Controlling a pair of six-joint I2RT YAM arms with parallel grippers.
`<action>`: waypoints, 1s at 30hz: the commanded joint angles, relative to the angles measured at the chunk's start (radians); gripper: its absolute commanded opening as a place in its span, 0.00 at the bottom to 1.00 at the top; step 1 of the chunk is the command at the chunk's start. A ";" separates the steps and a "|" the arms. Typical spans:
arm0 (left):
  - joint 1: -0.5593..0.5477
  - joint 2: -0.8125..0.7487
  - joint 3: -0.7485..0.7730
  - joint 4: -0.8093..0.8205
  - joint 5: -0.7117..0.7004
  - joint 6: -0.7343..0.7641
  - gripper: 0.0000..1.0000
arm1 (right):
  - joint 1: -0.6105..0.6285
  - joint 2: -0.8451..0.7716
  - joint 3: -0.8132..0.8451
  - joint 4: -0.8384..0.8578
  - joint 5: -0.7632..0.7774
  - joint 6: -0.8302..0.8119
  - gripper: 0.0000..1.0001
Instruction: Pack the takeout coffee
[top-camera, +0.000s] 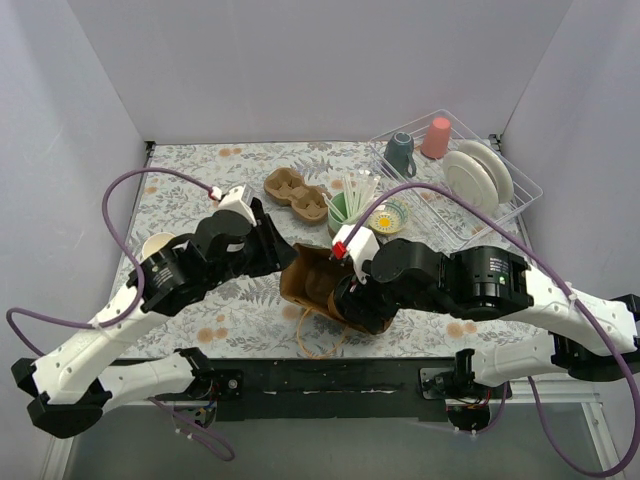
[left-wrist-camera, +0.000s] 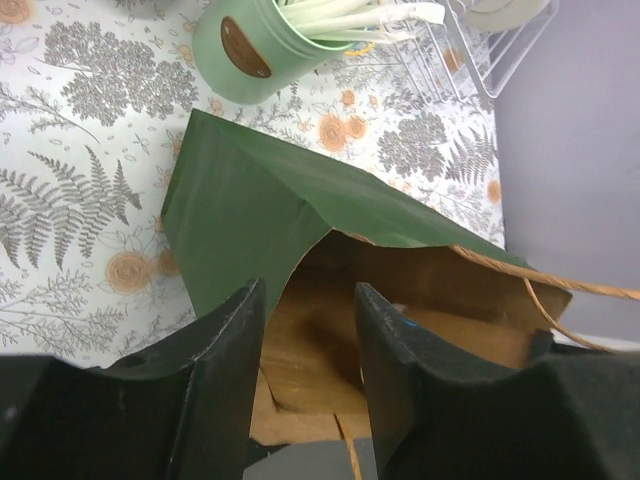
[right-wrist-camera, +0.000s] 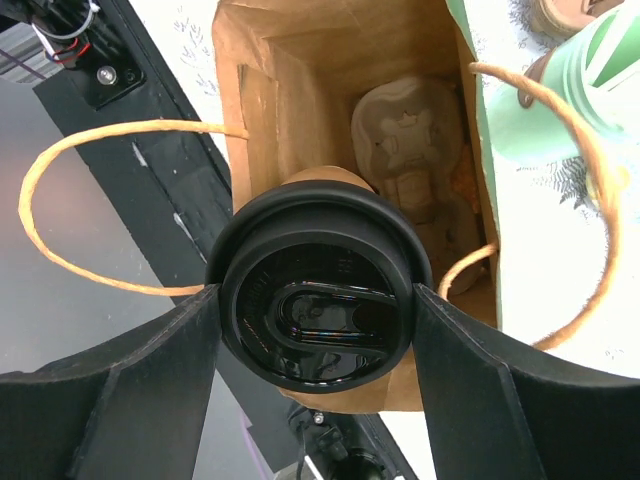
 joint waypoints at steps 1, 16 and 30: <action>0.004 -0.103 -0.074 -0.063 0.045 -0.048 0.42 | 0.037 -0.010 -0.018 0.010 0.073 0.058 0.38; 0.004 -0.126 -0.204 0.035 0.096 -0.004 0.32 | 0.062 -0.019 -0.054 0.007 0.116 0.058 0.38; 0.004 -0.207 -0.289 0.133 0.203 0.105 0.00 | 0.063 -0.068 -0.210 0.085 0.185 -0.008 0.37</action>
